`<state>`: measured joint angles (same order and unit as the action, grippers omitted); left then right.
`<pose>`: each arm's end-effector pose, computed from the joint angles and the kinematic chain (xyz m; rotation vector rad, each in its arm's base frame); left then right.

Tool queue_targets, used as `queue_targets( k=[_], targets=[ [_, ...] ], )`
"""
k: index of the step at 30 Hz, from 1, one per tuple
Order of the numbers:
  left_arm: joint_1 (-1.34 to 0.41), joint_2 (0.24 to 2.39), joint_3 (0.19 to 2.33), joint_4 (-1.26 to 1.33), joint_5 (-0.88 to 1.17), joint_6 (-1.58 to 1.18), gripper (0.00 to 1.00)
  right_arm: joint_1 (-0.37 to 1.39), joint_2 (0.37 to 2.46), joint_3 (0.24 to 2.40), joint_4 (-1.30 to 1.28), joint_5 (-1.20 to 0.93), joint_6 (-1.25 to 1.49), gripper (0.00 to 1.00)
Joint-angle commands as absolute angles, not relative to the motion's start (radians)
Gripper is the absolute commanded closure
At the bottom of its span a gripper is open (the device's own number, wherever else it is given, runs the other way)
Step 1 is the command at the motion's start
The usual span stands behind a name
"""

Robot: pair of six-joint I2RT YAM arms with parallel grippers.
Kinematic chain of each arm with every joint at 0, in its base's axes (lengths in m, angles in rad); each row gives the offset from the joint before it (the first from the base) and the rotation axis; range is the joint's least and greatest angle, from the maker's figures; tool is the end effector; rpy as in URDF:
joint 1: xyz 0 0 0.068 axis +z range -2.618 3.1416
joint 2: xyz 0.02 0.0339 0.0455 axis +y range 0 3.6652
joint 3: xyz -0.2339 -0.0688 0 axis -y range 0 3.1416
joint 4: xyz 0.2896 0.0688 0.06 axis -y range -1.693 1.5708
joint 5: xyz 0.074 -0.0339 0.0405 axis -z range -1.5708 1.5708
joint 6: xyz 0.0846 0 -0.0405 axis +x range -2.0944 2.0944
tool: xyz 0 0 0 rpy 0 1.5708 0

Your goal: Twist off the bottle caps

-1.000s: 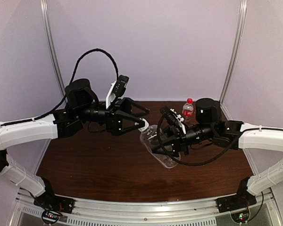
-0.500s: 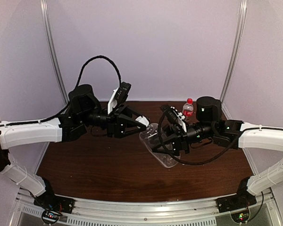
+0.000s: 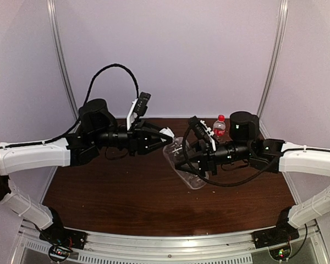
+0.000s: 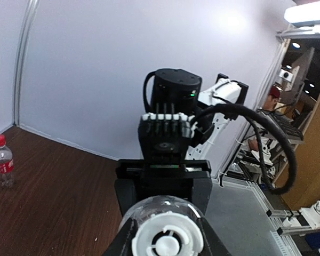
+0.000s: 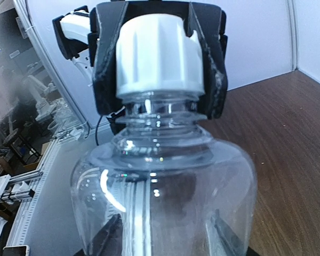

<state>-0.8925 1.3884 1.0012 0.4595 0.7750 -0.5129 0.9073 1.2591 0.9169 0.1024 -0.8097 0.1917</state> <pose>0.2065 -0.3505 0.2994 1.0115 1.4682 -1.6428 0.1795 0.3291 0.2640 -1.2629 1.5545 1.4719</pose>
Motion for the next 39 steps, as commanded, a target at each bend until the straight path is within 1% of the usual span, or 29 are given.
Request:
queue_targets(
  k=[1,3,6,9,12,16,19,22,25,27,29,31,34,39],
  targets=[
    [-0.926,1.344,1.034,0.330,0.469,-0.636,0.80,0.907,1.240,0.947,0.031,-0.559,0.128,0.63],
    [-0.945,1.345,1.062,0.255,0.355,-0.684,0.80,0.907,1.242,0.946,0.025,-0.490,0.115,0.64],
    [-0.974,1.352,1.097,0.196,0.252,-0.712,0.78,0.906,1.246,0.945,0.026,-0.423,0.099,0.64],
    [-0.986,1.367,1.120,0.177,0.222,-0.714,0.76,0.907,1.251,0.938,0.041,-0.422,0.093,0.64],
    [-0.986,1.373,1.120,0.196,0.243,-0.721,0.71,0.907,1.253,0.937,0.050,-0.458,0.097,0.64],
    [-0.986,1.375,1.093,0.243,0.271,-0.728,0.58,0.907,1.242,0.920,0.070,-0.496,0.094,0.64],
    [-0.985,1.367,1.083,0.255,0.283,-0.728,0.47,0.907,1.234,0.915,0.077,-0.523,0.098,0.64],
    [-0.986,1.355,1.072,0.271,0.295,-0.712,0.39,0.907,1.229,0.909,0.075,-0.537,0.097,0.64],
    [-0.986,1.338,1.071,0.257,0.310,-0.676,0.30,0.907,1.224,0.907,0.071,-0.551,0.097,0.64],
    [-0.985,1.317,1.064,0.244,0.320,-0.641,0.23,0.906,1.219,0.902,0.072,-0.566,0.097,0.64],
    [-0.985,1.298,1.062,0.218,0.326,-0.592,0.17,0.905,1.217,0.901,0.071,-0.590,0.093,0.64],
    [-0.983,1.278,1.063,0.189,0.332,-0.534,0.14,0.905,1.216,0.902,0.073,-0.628,0.087,0.64],
    [-0.976,1.255,1.063,0.164,0.362,-0.442,0.13,0.905,1.222,0.902,0.079,-0.716,0.077,0.63],
    [-0.957,1.248,1.069,0.163,0.521,-0.321,0.13,0.905,1.251,0.918,0.091,-0.889,0.081,0.61]
  ],
)
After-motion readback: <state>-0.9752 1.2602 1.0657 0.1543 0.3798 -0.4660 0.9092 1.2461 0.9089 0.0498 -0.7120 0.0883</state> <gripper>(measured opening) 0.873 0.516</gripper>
